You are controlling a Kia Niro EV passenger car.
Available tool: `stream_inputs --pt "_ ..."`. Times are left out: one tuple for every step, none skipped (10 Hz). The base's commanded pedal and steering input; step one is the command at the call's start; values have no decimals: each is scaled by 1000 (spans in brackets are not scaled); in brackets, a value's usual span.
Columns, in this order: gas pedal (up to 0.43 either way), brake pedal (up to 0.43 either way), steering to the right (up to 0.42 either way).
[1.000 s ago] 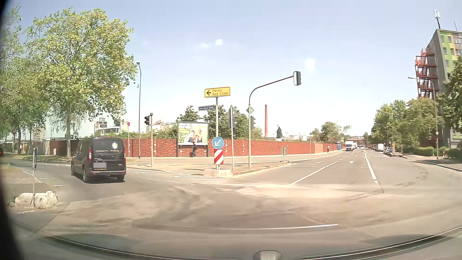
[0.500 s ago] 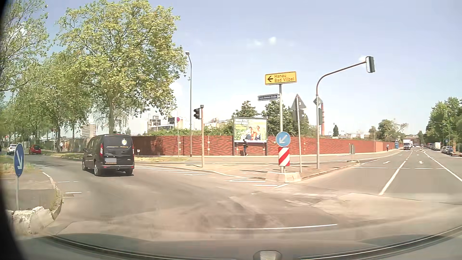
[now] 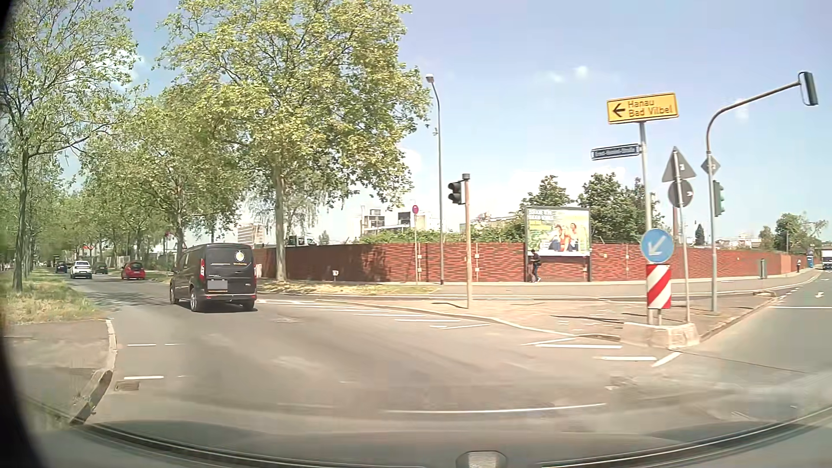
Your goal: Follow the waypoints while adhering to traffic rules and regulations
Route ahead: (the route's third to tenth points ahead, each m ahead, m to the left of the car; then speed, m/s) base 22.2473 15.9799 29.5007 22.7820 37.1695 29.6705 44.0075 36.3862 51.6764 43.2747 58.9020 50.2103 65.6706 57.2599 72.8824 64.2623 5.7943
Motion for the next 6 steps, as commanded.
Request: stream_inputs --pt "87 30 -265" --pt "87 30 -265" --pt "98 30 -265" --pt "98 30 -265" --pt "110 30 -265" --pt "130 30 -265"
